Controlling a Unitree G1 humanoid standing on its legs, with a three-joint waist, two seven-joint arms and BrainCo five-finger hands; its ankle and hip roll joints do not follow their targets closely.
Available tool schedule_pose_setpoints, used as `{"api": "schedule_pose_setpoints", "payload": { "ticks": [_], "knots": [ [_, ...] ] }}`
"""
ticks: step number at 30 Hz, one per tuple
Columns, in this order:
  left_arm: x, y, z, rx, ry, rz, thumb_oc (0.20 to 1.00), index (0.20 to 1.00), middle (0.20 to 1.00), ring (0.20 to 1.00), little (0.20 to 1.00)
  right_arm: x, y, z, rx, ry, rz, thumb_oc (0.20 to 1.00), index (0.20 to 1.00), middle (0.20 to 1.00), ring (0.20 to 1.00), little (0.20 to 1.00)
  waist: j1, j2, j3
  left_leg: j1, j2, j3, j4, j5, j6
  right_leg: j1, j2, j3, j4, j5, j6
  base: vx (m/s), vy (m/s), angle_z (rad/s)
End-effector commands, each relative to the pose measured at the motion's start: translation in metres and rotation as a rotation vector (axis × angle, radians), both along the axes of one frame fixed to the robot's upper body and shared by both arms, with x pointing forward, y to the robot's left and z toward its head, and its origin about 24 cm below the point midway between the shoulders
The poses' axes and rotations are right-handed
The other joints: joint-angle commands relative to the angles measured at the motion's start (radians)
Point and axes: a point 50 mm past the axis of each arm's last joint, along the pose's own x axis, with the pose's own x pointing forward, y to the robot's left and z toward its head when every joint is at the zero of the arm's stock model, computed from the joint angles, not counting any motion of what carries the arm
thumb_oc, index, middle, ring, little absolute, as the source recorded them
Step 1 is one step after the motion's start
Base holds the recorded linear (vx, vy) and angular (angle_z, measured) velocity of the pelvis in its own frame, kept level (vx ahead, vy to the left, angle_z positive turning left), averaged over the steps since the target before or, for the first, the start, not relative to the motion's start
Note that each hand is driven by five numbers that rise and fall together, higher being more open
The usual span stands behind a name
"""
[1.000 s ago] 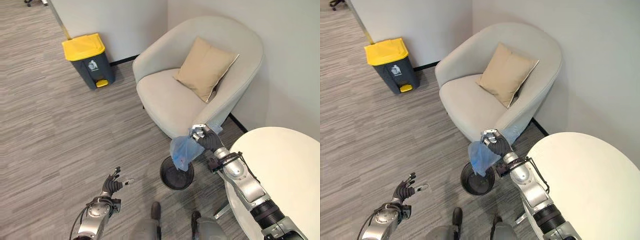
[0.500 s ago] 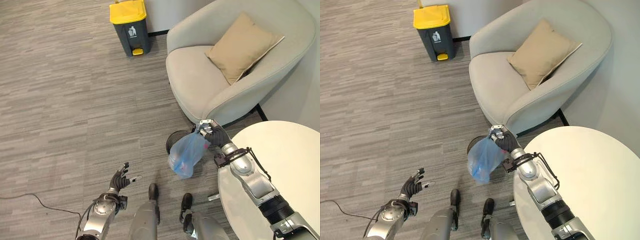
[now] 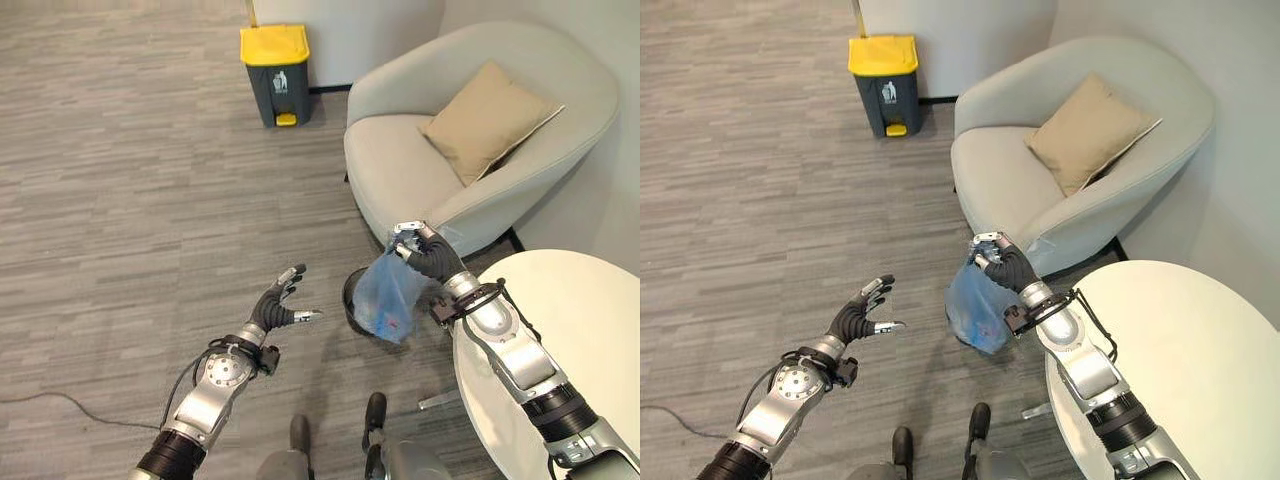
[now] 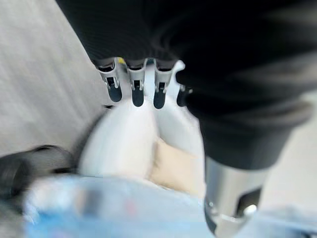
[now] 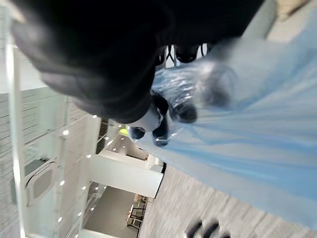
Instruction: Gather garbage on tea table into small bin, then transfer packed bag to large trash can.
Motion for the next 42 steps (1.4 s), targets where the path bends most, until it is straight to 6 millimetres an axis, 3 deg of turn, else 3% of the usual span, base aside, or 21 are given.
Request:
{"api": "schedule_pose_setpoints", "payload": {
  "ticks": [1, 7, 14, 24, 25, 29, 38, 39, 40, 42],
  "knots": [
    [0.006, -0.011, 0.017, 0.033, -0.123, -0.068, 1.000, 1.000, 1.000, 1.000, 1.000, -0.001, 0.030, 0.038, 0.118, -0.171, 0.125, 0.200, 0.200, 0.200, 0.200, 0.200, -0.021, -0.036, -0.093, -0.044, 0.004, -0.026, -0.004, -0.055, -0.022, 0.060, -0.008, 0.058, 0.059, -0.215, 0.106, 0.02, 0.056, -0.10],
    [0.016, -0.028, 0.022, 0.084, -0.160, -0.098, 1.000, 1.000, 1.000, 1.000, 1.000, 0.003, 0.058, 0.049, 0.142, -0.189, 0.197, 0.200, 0.200, 0.200, 0.200, 0.200, -0.019, -0.042, -0.109, -0.021, -0.003, -0.017, -0.008, -0.066, -0.012, 0.078, -0.013, 0.075, 0.048, -0.207, 0.112, 0.02, 0.046, -0.13],
    [0.017, -0.040, -0.005, 0.151, -0.062, -0.105, 1.000, 1.000, 1.000, 1.000, 1.000, -0.003, 0.094, 0.074, 0.236, -0.237, 0.318, 0.200, 0.200, 0.200, 0.200, 0.200, -0.004, -0.057, -0.117, -0.016, -0.008, -0.016, -0.008, -0.070, -0.005, 0.086, -0.021, 0.078, 0.043, -0.198, 0.117, 0.00, 0.032, -0.02],
    [0.014, -0.040, -0.021, 0.203, -0.021, -0.063, 1.000, 1.000, 1.000, 1.000, 1.000, -0.018, 0.115, 0.097, 0.353, -0.272, 0.433, 0.200, 0.200, 0.200, 0.200, 0.200, 0.013, -0.072, -0.117, -0.016, -0.011, -0.016, -0.008, -0.069, 0.002, 0.084, -0.027, 0.082, 0.046, -0.190, 0.119, 0.00, 0.000, 0.00],
    [0.015, -0.046, -0.024, 0.187, -0.006, -0.056, 1.000, 1.000, 1.000, 1.000, 1.000, -0.026, 0.124, 0.100, 0.389, -0.263, 0.487, 0.200, 0.200, 0.200, 0.200, 0.200, 0.014, -0.076, -0.119, -0.016, -0.012, -0.015, -0.008, -0.069, 0.003, 0.085, -0.028, 0.082, 0.047, -0.189, 0.119, 0.00, 0.000, 0.00],
    [0.020, -0.053, -0.021, 0.178, -0.013, -0.051, 1.000, 1.000, 1.000, 1.000, 1.000, -0.033, 0.133, 0.102, 0.416, -0.254, 0.540, 0.200, 0.200, 0.200, 0.200, 0.200, 0.011, -0.077, -0.121, -0.014, -0.013, -0.014, -0.008, -0.069, 0.005, 0.085, -0.030, 0.083, 0.048, -0.188, 0.120, 0.00, 0.000, 0.00],
    [0.043, -0.074, 0.006, 0.151, -0.112, -0.038, 1.000, 1.000, 1.000, 1.000, 1.000, -0.040, 0.153, 0.102, 0.448, -0.198, 0.630, 0.200, 0.200, 0.200, 0.200, 0.200, -0.009, -0.068, -0.130, -0.005, -0.018, -0.007, -0.008, -0.071, 0.008, 0.085, -0.033, 0.091, 0.051, -0.185, 0.120, 0.00, 0.004, 0.00],
    [0.044, -0.074, 0.008, 0.150, -0.117, -0.037, 0.382, 0.382, 0.382, 0.382, 0.382, -0.040, 0.154, 0.102, 0.448, -0.197, 0.631, 0.200, 0.200, 0.200, 0.200, 0.200, -0.010, -0.067, -0.131, -0.004, -0.019, -0.007, -0.008, -0.072, 0.008, 0.085, -0.033, 0.091, 0.051, -0.185, 0.120, 0.00, 0.000, 0.00],
    [0.046, -0.074, 0.011, 0.146, -0.128, -0.037, 0.200, 0.200, 0.200, 0.200, 0.200, -0.040, 0.154, 0.102, 0.443, -0.199, 0.633, 0.200, 0.200, 0.200, 0.200, 0.200, -0.011, -0.066, -0.131, -0.003, -0.019, -0.006, -0.008, -0.072, 0.008, 0.086, -0.034, 0.092, 0.050, -0.184, 0.121, 0.00, 0.000, 0.00],
    [0.049, -0.075, 0.020, 0.121, -0.153, -0.037, 0.200, 0.200, 0.200, 0.200, 0.200, -0.040, 0.155, 0.102, 0.437, -0.196, 0.635, 0.200, 0.200, 0.200, 0.200, 0.200, -0.013, -0.064, -0.133, -0.002, -0.019, -0.005, -0.008, -0.072, 0.008, 0.088, -0.035, 0.093, 0.050, -0.184, 0.121, 0.00, 0.000, 0.00]
  ]
}}
